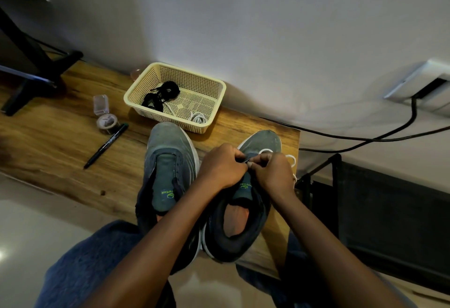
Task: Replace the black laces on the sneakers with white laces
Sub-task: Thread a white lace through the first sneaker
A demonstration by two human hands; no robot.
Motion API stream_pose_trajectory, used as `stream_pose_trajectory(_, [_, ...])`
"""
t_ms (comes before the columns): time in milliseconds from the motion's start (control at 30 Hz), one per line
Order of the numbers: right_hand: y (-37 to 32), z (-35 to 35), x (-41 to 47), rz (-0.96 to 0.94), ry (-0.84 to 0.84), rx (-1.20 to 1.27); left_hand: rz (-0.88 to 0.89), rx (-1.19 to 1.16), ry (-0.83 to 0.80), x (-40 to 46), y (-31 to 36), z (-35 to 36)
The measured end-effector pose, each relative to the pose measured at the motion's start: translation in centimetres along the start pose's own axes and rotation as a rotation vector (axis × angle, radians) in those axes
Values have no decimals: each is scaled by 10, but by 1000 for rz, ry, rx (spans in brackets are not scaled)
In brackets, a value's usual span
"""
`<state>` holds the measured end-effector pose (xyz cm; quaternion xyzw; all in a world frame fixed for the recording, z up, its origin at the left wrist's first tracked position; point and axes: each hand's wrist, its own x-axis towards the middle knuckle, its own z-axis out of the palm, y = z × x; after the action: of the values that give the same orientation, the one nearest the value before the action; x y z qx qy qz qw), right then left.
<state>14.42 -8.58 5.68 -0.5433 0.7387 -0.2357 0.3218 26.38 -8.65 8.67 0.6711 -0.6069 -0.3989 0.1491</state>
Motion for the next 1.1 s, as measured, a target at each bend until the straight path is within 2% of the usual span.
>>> stream_pose_trajectory(167, [-2,7,-12,-95,146,0,-1,-13,-5,2,0,0])
stream_pose_trajectory(267, [-1,8,-12,-96,169,30,1,-23,-11,1,-1,0])
stream_pose_trajectory(533, [-4,6,-8,88,217,187,0,-36,-20,0,-4,1])
stream_pose_trajectory(867, [-2,6,-10,-6,141,231,-5,1,34,4,-4,2])
stream_pose_trajectory(1100, [-1,5,-9,-48,76,228,18,39,172,5,-8,8])
